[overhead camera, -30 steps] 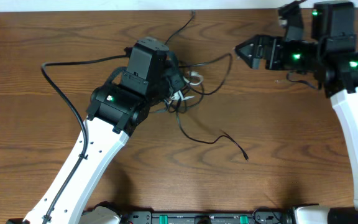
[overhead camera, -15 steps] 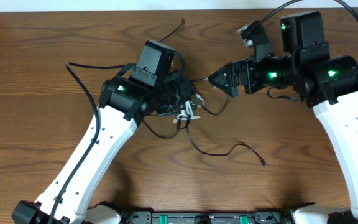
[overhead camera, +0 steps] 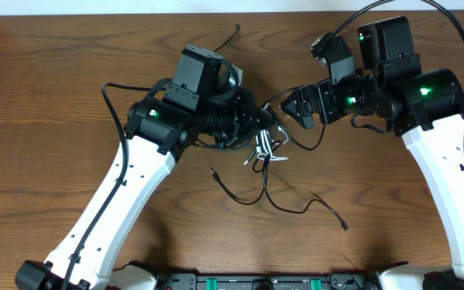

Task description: Untangle cables

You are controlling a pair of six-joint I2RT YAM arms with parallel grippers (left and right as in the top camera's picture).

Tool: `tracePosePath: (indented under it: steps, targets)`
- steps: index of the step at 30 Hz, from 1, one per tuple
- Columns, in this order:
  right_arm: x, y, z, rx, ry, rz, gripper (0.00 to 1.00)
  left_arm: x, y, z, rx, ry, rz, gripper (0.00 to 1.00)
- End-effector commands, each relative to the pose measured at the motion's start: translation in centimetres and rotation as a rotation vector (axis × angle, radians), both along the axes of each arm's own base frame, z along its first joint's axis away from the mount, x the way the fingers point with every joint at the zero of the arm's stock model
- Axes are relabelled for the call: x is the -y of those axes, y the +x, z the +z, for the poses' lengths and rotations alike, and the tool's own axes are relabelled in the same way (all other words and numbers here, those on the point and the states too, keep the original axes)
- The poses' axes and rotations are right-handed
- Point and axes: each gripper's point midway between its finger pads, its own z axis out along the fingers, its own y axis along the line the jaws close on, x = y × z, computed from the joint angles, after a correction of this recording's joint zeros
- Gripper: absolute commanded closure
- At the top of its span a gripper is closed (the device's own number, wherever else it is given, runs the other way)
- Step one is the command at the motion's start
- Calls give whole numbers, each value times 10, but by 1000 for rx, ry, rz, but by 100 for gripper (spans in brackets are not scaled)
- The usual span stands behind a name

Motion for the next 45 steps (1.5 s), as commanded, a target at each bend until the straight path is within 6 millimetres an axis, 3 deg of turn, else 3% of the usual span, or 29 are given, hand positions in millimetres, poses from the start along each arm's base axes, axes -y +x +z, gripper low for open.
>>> tracePosePath:
  steps: [1, 3, 6, 10, 16, 18, 20, 25, 31, 38, 41, 45]
  targets:
    - [6, 8, -9, 18, -60, -3, 1, 19, -17, 38, -38, -212, -126, 92]
    - [6, 9, -12, -25, -39, -51, 1, 24, -13, 57, 32, -289, -176, 92]
    - [-1, 5, -10, -86, 30, -86, 1, 18, 6, 68, 127, -307, -143, 92]
    - [-25, -12, 5, -123, 173, 40, 1, -1, 33, 58, 153, -239, -13, 92]
    - [-33, -18, 19, -138, 264, 97, 1, -13, 44, 57, 114, -236, 63, 92]
    - [-31, -20, 17, -133, 250, 110, 12, -16, 47, 56, 106, -236, 80, 92]
    - [-30, -23, 15, -142, 241, 118, 14, -21, 51, 56, 110, -231, 98, 92]
    - [-30, -26, 15, -154, 250, 123, 1, -25, 54, 56, 112, -231, 110, 92]
    - [-49, -39, 38, -112, 382, 281, 1, -25, 54, 56, 111, -231, 109, 92]
    - [-46, -31, 43, -73, 393, 281, 1, -25, 53, 55, 131, -222, 96, 92]
    - [-40, -25, 41, -48, 373, 270, 1, -24, 51, 55, 119, -226, 92, 92]
    - [-32, -16, 22, -10, 241, 230, 5, -22, 47, 57, 44, -262, 103, 92]
